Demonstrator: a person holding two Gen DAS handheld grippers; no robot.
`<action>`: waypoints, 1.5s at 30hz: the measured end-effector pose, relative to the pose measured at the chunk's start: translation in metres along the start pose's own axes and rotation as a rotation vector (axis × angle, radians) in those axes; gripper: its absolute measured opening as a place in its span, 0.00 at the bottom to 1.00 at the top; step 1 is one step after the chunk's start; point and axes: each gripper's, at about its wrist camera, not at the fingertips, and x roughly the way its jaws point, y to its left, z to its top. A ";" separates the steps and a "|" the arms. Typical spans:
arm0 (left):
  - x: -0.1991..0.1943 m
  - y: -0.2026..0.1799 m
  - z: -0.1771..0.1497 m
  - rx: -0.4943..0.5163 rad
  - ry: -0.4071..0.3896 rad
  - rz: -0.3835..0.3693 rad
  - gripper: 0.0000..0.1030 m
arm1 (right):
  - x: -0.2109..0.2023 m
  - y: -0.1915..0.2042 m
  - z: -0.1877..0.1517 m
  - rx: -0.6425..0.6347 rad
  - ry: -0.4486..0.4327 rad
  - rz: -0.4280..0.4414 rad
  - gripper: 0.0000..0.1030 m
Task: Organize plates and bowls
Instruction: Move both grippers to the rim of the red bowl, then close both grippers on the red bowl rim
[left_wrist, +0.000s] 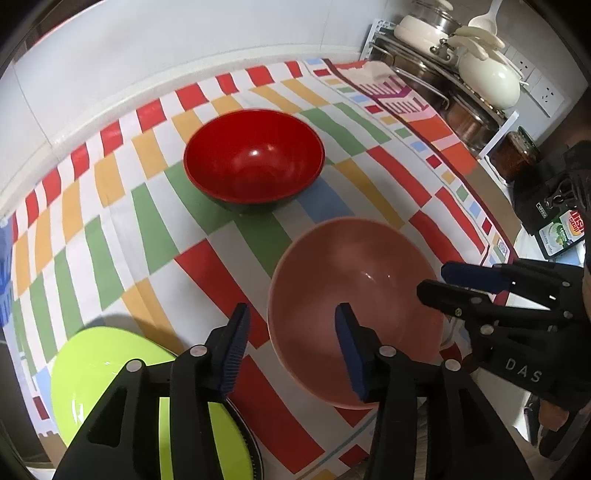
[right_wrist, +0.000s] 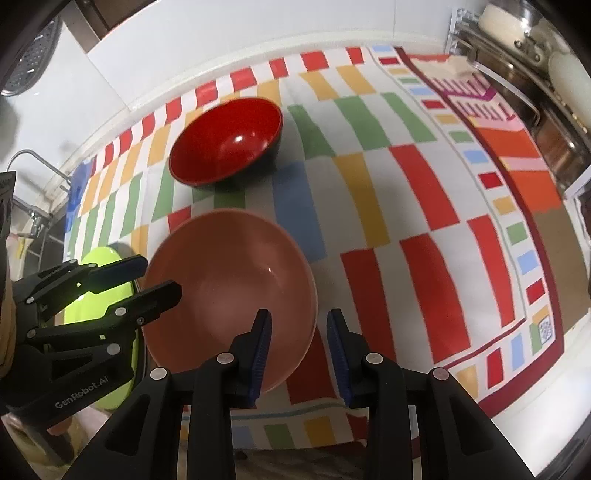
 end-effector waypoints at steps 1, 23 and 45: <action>-0.003 0.000 0.001 0.001 -0.008 -0.002 0.48 | -0.003 0.000 0.001 0.000 -0.015 -0.001 0.31; -0.022 0.050 0.057 -0.088 -0.179 0.125 0.48 | -0.020 0.014 0.080 -0.075 -0.284 -0.018 0.49; 0.057 0.087 0.100 -0.094 -0.044 0.111 0.40 | 0.057 0.011 0.132 -0.100 -0.113 0.031 0.36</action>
